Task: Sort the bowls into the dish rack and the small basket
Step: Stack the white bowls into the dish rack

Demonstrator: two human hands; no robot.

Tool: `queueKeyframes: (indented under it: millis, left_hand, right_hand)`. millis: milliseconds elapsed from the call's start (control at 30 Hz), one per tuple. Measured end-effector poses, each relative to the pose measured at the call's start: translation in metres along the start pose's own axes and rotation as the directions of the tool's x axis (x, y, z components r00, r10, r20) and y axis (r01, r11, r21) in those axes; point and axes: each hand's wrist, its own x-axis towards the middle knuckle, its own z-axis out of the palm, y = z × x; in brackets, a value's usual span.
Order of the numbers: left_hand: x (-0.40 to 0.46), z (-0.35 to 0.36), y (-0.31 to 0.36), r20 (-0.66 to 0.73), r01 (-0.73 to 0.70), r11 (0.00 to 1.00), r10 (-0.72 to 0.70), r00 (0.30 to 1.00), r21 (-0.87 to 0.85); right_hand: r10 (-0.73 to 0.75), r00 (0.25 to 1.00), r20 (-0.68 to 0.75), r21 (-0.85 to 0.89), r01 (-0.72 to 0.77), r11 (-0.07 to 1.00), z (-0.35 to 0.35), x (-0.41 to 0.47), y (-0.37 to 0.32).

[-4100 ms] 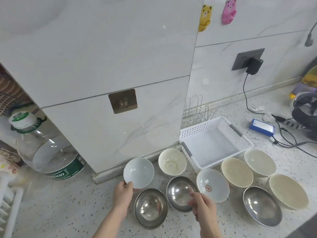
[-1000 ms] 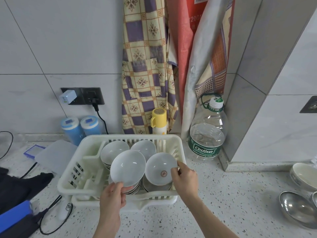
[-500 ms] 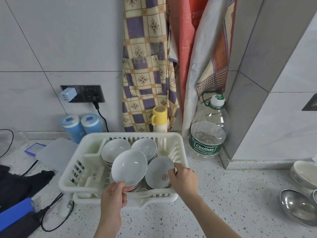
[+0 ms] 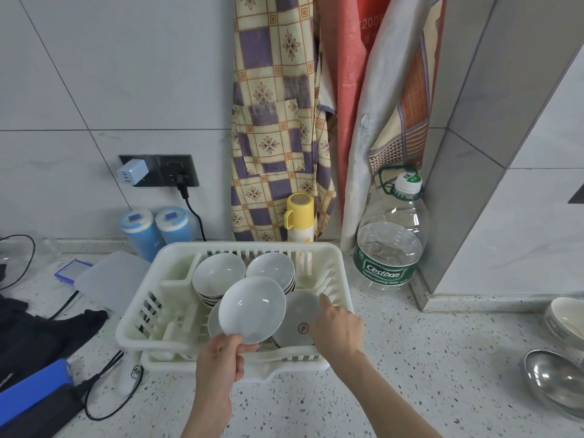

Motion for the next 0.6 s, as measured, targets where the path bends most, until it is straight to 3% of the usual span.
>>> queueKeyframes:
  millis: [233,333,467,600]
  left_hand:
    - [0.001,0.007,0.003,0.015,-0.014,0.995,0.012,1.000,0.101]
    - [0.003,0.014,0.006,0.031,-0.036,0.988,0.032,0.999,0.149]
    - [0.009,0.027,0.008,0.064,-0.065,0.970,0.052,0.997,0.235]
    - [0.012,0.040,0.004,0.128,-0.110,0.938,0.071,0.989,0.328]
  right_hand:
    - [-0.009,0.999,-0.044,0.046,0.011,0.999,-0.001,-0.002,0.002]
    - [-0.065,0.990,-0.126,0.185,0.088,0.979,-0.003,-0.007,0.009]
    - [-0.076,0.982,-0.174,0.478,0.151,0.865,-0.007,-0.018,0.015]
    - [-0.072,0.986,-0.150,0.539,0.143,0.830,-0.009,-0.016,0.015]
